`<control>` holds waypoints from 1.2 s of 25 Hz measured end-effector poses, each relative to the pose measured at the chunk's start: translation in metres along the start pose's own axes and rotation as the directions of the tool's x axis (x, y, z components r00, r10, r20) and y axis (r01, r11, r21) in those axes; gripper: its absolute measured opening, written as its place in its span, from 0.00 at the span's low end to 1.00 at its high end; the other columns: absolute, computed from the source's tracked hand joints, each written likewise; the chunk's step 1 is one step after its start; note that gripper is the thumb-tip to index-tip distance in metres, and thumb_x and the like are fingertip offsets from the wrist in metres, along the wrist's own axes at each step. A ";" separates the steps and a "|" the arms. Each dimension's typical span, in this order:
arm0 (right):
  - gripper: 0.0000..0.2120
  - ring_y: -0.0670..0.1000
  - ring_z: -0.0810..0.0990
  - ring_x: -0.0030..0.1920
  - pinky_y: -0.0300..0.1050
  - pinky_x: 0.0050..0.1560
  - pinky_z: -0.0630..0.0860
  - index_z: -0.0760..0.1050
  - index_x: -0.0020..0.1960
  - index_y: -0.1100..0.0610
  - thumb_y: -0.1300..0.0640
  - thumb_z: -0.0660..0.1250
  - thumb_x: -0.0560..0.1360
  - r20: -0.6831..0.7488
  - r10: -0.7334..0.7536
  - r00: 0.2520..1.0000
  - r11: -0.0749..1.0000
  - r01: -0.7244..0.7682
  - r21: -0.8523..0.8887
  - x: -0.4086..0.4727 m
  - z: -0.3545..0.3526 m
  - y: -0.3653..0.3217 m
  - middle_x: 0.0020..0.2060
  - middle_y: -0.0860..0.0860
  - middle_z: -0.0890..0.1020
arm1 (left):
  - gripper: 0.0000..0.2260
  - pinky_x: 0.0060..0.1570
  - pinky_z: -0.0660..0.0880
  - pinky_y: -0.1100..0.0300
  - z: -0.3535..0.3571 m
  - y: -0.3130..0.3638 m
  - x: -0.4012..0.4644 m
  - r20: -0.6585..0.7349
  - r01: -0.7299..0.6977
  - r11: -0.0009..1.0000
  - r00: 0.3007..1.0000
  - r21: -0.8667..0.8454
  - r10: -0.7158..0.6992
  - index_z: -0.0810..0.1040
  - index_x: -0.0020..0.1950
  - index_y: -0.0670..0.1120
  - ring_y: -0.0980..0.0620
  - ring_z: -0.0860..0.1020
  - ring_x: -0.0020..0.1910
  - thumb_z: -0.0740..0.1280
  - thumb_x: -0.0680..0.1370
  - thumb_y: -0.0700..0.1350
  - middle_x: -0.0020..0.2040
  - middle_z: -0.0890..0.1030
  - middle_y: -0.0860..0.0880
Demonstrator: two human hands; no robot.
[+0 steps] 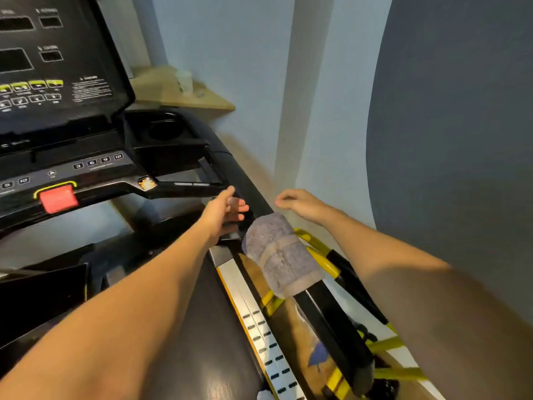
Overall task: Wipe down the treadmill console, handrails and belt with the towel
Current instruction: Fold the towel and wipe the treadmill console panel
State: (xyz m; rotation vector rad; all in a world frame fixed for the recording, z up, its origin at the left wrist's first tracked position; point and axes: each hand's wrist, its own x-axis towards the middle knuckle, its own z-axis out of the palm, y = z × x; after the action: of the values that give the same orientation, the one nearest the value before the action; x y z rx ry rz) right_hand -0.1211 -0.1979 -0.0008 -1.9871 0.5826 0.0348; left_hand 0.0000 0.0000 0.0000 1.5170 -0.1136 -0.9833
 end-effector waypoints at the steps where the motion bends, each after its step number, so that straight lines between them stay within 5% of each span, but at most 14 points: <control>1: 0.07 0.45 0.78 0.53 0.34 0.53 0.72 0.81 0.57 0.57 0.58 0.67 0.81 0.040 0.014 0.999 1.000 -0.014 -0.010 0.002 0.003 0.009 0.53 0.49 0.82 | 0.15 0.52 0.71 0.51 0.005 -0.009 0.003 -0.030 0.008 0.999 1.000 0.048 -0.006 0.79 0.44 0.49 0.50 0.77 0.44 0.61 0.81 0.57 0.44 0.84 0.51; 4: 0.11 0.49 0.79 0.58 0.39 0.61 0.73 0.79 0.62 0.54 0.60 0.67 0.81 0.120 0.064 0.991 0.996 -0.057 -0.062 0.007 0.009 0.034 0.57 0.52 0.82 | 0.04 0.50 0.74 0.53 0.015 -0.038 0.007 -0.055 -0.057 0.964 0.996 0.261 0.074 0.82 0.45 0.47 0.52 0.77 0.43 0.69 0.77 0.46 0.39 0.81 0.52; 6: 0.12 0.49 0.78 0.58 0.40 0.59 0.73 0.77 0.63 0.53 0.59 0.68 0.80 0.138 0.065 0.988 0.995 -0.054 -0.081 0.012 0.007 0.037 0.57 0.51 0.80 | 0.06 0.44 0.74 0.60 0.015 -0.046 0.011 -0.042 -0.109 0.925 0.990 0.363 0.133 0.82 0.51 0.42 0.53 0.78 0.45 0.72 0.75 0.42 0.42 0.81 0.50; 10: 0.10 0.50 0.78 0.58 0.45 0.59 0.75 0.74 0.58 0.48 0.52 0.70 0.78 0.204 0.086 0.975 0.970 -0.035 -0.240 0.018 -0.001 0.032 0.54 0.48 0.79 | 0.15 0.43 0.75 0.60 0.014 -0.051 0.013 0.041 -0.165 0.853 0.985 0.495 0.167 0.79 0.54 0.41 0.52 0.78 0.43 0.77 0.72 0.44 0.43 0.80 0.48; 13: 0.11 0.53 0.80 0.53 0.51 0.57 0.79 0.75 0.59 0.48 0.49 0.70 0.78 0.258 0.108 0.960 0.932 -0.007 -0.362 0.019 -0.008 0.023 0.50 0.52 0.79 | 0.13 0.50 0.78 0.55 0.009 -0.047 0.017 0.116 -0.203 0.812 0.979 0.547 0.167 0.82 0.50 0.40 0.51 0.78 0.43 0.78 0.72 0.45 0.42 0.80 0.46; 16: 0.05 0.52 0.80 0.55 0.53 0.62 0.77 0.81 0.54 0.46 0.51 0.70 0.79 0.304 0.060 0.951 0.910 0.073 -0.408 0.016 -0.018 0.002 0.51 0.49 0.82 | 0.11 0.46 0.76 0.60 0.006 -0.027 0.008 0.200 -0.262 0.784 0.963 0.563 0.178 0.81 0.47 0.40 0.51 0.78 0.44 0.77 0.73 0.45 0.44 0.80 0.45; 25: 0.07 0.53 0.77 0.58 0.46 0.60 0.71 0.79 0.58 0.59 0.62 0.66 0.81 0.347 -0.203 0.916 0.744 0.375 -0.553 -0.003 -0.047 -0.160 0.56 0.54 0.81 | 0.10 0.48 0.79 0.59 -0.038 0.100 -0.070 0.289 -0.519 0.598 0.849 0.611 0.442 0.80 0.52 0.42 0.55 0.82 0.45 0.74 0.76 0.48 0.46 0.84 0.48; 28: 0.11 0.49 0.78 0.53 0.46 0.59 0.74 0.80 0.59 0.58 0.67 0.63 0.80 0.367 -0.302 0.880 0.717 0.463 -0.520 -0.018 -0.043 -0.222 0.51 0.50 0.81 | 0.08 0.49 0.80 0.56 -0.065 0.147 -0.107 0.283 -0.550 0.530 0.817 0.645 0.503 0.84 0.48 0.46 0.52 0.84 0.44 0.74 0.75 0.50 0.44 0.86 0.48; 30: 0.12 0.48 0.79 0.47 0.52 0.59 0.77 0.81 0.50 0.56 0.70 0.62 0.79 0.373 -0.329 0.868 0.752 0.479 -0.452 -0.028 -0.034 -0.260 0.43 0.49 0.81 | 0.09 0.50 0.80 0.53 -0.085 0.171 -0.132 0.274 -0.554 0.492 0.802 0.671 0.531 0.85 0.48 0.46 0.52 0.83 0.43 0.74 0.75 0.51 0.44 0.86 0.47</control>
State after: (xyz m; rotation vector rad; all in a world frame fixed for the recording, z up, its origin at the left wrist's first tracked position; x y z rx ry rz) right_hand -0.0458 -0.1217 0.2405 -2.5623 -0.0789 0.2182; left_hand 0.0487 0.1040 0.2021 1.9931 -1.0774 -0.4174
